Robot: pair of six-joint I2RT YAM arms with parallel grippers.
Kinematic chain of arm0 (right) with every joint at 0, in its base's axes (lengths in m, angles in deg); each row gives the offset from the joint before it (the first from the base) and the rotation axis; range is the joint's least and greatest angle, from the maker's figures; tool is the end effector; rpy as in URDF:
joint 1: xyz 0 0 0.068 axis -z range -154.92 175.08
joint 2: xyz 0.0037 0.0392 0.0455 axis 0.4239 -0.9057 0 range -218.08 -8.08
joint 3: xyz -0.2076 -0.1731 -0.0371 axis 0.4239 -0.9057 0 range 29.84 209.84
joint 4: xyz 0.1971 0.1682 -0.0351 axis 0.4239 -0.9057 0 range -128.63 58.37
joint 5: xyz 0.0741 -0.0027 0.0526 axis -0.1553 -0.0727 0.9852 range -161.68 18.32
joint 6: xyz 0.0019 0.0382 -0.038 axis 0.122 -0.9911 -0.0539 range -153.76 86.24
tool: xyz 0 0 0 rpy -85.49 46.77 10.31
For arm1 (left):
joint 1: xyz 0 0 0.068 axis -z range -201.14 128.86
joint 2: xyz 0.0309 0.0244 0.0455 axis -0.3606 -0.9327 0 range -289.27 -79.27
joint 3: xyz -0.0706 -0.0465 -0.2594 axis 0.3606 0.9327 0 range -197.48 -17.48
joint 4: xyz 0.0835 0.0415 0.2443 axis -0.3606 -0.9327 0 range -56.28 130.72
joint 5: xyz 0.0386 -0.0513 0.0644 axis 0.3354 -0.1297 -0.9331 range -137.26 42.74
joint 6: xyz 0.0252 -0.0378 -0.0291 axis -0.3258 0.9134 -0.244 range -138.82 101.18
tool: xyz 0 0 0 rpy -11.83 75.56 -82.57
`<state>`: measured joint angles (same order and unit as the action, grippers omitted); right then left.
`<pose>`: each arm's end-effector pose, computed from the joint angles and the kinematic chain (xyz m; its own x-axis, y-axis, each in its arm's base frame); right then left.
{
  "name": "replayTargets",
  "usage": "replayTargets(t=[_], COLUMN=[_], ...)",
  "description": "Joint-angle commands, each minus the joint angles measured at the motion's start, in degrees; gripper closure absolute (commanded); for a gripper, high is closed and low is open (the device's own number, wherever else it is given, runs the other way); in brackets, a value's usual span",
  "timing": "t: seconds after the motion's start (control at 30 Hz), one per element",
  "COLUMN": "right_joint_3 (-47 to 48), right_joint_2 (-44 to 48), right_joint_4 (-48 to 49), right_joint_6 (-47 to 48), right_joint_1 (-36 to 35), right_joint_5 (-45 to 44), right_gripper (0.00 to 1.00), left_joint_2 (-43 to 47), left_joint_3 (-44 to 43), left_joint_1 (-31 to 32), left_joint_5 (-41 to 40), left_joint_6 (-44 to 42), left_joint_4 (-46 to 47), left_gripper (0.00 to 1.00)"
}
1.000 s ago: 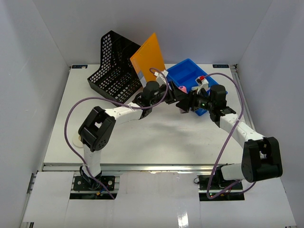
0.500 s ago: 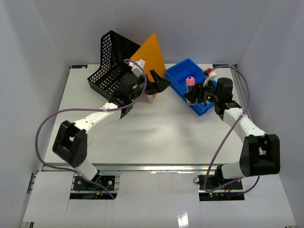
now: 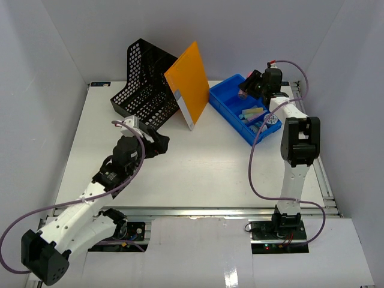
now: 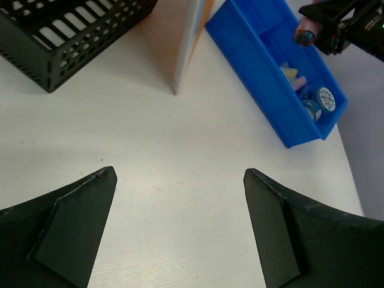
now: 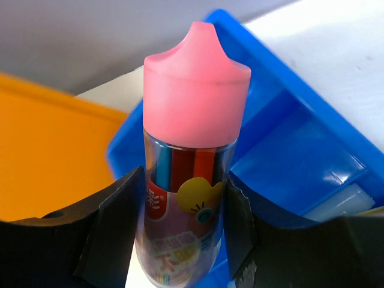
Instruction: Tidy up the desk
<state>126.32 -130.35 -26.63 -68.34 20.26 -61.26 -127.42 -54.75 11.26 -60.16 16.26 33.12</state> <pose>0.5072 0.0494 0.2455 -0.4337 0.5236 -0.7333 -0.0062 0.8121 0.5835 0.1722 -0.0999 0.2883 -0.4164 -0.3994 -0.8168 0.1272 0.8639 -0.4873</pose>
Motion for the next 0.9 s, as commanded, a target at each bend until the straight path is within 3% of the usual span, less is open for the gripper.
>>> replayTargets(t=[0.0,0.1,0.3,0.4,0.7,0.87], right_joint_3=[5.5,6.6,7.1,6.3,-3.9,-13.6], right_joint_2=[-2.5,-4.5,-6.8,-5.7,6.5,20.3], right_joint_4=[-0.2,0.0,0.5,0.6,0.6,1.0], right_joint_6=[-8.2,-9.0,-9.3,-9.2,-7.4,0.2], right_joint_1=[0.4,0.4,0.4,0.5,1.6,1.6], right_joint_5=[-3.5,-2.4,-0.2,0.1,3.6,3.3], right_gripper=[0.84,0.75,0.31,0.21,0.15,0.16], left_joint_2=[8.9,11.1,10.6,6.9,-2.1,-8.4], left_joint_3=[3.7,5.5,5.6,4.0,-0.1,-1.7], left_joint_1=[-0.4,-0.4,-0.5,-0.5,-1.8,-9.0], left_joint_5=[-8.6,-9.9,-12.2,-11.9,-10.9,-3.3], left_joint_6=[3.6,5.5,10.6,11.9,13.7,11.3], left_joint_4=[-8.0,-10.1,-14.4,-16.3,-19.4,-17.5], left_gripper=[0.02,0.02,0.02,0.02,0.02,0.02])
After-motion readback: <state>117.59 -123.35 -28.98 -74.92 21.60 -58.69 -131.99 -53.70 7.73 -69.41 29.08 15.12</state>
